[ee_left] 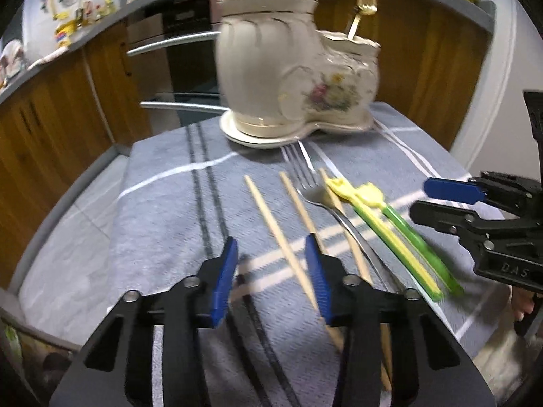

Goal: Organize utensils
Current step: 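Grasp a chopstick with the left tool while the right tool grasps the green-yellow utensil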

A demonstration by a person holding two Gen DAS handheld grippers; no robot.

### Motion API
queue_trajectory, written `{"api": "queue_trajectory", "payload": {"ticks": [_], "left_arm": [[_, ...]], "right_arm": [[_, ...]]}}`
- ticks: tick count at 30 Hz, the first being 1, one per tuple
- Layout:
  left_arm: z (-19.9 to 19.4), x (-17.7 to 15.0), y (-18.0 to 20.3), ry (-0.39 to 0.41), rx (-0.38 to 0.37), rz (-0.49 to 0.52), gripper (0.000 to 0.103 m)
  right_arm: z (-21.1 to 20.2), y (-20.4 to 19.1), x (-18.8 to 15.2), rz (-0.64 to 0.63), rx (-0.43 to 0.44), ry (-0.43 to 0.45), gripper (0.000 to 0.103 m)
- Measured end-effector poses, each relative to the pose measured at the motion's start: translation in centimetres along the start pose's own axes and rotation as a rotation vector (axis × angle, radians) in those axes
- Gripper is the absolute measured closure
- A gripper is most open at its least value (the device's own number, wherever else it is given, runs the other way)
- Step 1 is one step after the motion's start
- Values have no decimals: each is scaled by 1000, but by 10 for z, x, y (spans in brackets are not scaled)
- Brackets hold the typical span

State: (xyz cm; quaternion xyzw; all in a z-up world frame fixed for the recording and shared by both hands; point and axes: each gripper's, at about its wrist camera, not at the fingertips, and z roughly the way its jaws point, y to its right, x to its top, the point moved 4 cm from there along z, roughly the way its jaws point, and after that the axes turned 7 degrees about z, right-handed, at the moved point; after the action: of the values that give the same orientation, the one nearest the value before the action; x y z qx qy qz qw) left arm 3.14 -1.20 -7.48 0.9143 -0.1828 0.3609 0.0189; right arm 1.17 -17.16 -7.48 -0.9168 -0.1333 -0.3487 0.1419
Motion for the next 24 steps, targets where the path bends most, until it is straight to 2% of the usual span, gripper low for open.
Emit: {"api": "queue_trajectory", "payload": {"ticks": [2,9,12,17,24], "left_arm": [[2,-1,4,-15,-7,11,74],[5,-4,9,-34,-13,40,80],[5,-4,8,-34,-2,58,92],[2,-5,4,-49,-4,98,94],[4,-2,-5,-58,-16,70,94]], "right_arm": [[2,-4,-2,-18,5,-16,77],[10,-9,-10,-43,36,-84,83],[10,-8,-11,-63,26,-97,92],[4,-4,-12,-150,-45,-89,94],[3,2,-10,-134,-39,-96,90]]}}
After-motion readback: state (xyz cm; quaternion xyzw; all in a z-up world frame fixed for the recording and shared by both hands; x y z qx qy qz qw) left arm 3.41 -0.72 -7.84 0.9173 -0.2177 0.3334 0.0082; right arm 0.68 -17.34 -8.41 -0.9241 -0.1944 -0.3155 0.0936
